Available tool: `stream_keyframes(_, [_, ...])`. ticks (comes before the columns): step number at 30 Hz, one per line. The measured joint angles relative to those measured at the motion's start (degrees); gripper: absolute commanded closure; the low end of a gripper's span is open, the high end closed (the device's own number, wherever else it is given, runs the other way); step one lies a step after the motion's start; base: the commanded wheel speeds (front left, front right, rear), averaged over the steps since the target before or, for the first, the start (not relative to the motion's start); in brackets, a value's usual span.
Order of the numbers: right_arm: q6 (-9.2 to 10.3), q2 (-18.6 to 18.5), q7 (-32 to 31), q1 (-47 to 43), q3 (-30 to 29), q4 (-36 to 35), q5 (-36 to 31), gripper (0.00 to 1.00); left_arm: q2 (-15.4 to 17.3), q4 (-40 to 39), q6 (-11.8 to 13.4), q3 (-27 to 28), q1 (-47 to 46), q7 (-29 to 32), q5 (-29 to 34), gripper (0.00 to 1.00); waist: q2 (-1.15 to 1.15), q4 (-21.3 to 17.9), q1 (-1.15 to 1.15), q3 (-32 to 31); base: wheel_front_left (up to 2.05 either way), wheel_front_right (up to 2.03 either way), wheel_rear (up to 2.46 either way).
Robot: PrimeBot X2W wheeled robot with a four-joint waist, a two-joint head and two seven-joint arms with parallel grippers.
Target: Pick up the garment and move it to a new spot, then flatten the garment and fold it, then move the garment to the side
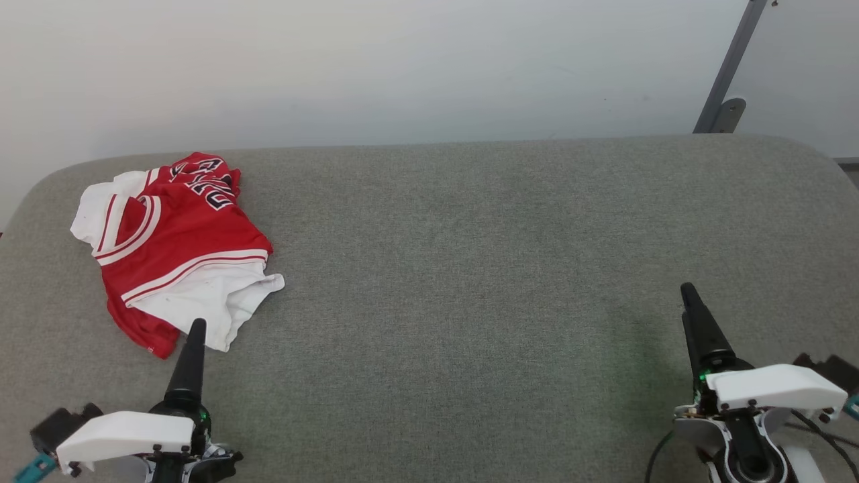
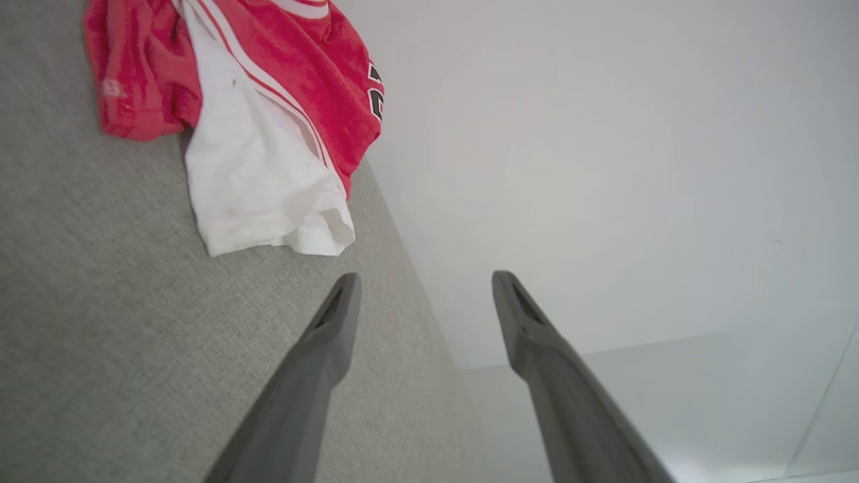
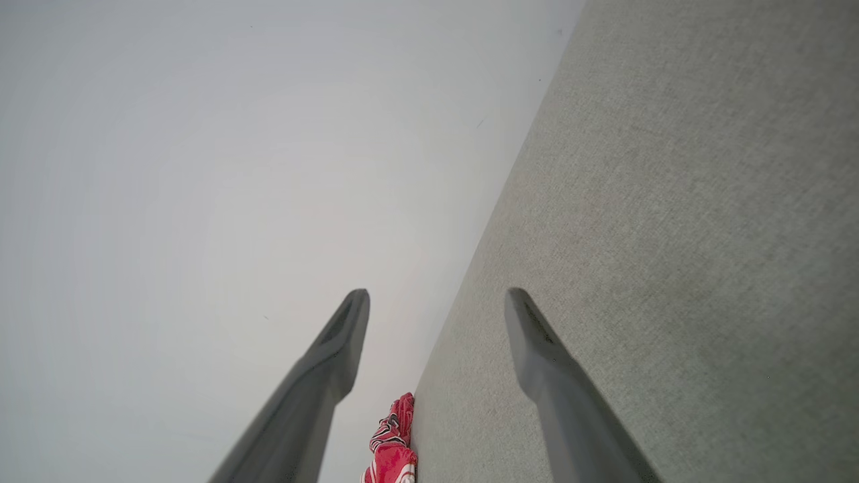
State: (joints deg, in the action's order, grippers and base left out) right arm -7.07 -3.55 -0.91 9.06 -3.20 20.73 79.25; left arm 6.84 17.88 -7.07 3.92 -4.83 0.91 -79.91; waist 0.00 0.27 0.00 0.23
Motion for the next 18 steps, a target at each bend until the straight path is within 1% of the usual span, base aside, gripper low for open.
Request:
stream_keyframes(9, [0.0,-0.26,2.03,1.88,1.56,-0.01,-12.87,0.0,1.01,-1.33,0.0,0.12,-0.64,-2.03,13.23,0.0,0.0,0.13,0.0,0.0,0.0,0.0,0.0])
stream_keyframes(10, [0.0,-0.3,2.27,2.17,1.67,-0.02,-14.49,0.0,1.08,-1.46,0.0,0.14,-0.64,-2.34,14.39,0.0,0.0,0.14,0.0,0.0,0.0,0.0,0.0])
stream_keyframes(11, [0.0,-0.3,2.27,2.17,1.67,-0.02,-14.49,0.0,1.08,-1.46,0.0,0.14,-0.64,-2.34,14.39,0.0,0.0,0.14,0.0,0.0,0.0,0.0,0.0])
stream_keyframes(18, [0.0,-0.47,3.55,3.35,1.78,0.23,-25.38,0.0,2.11,-1.64,-0.01,-0.08,-0.64,-3.74,24.27,0.0,0.0,0.26,0.0,0.06,0.0,0.0,0.0])
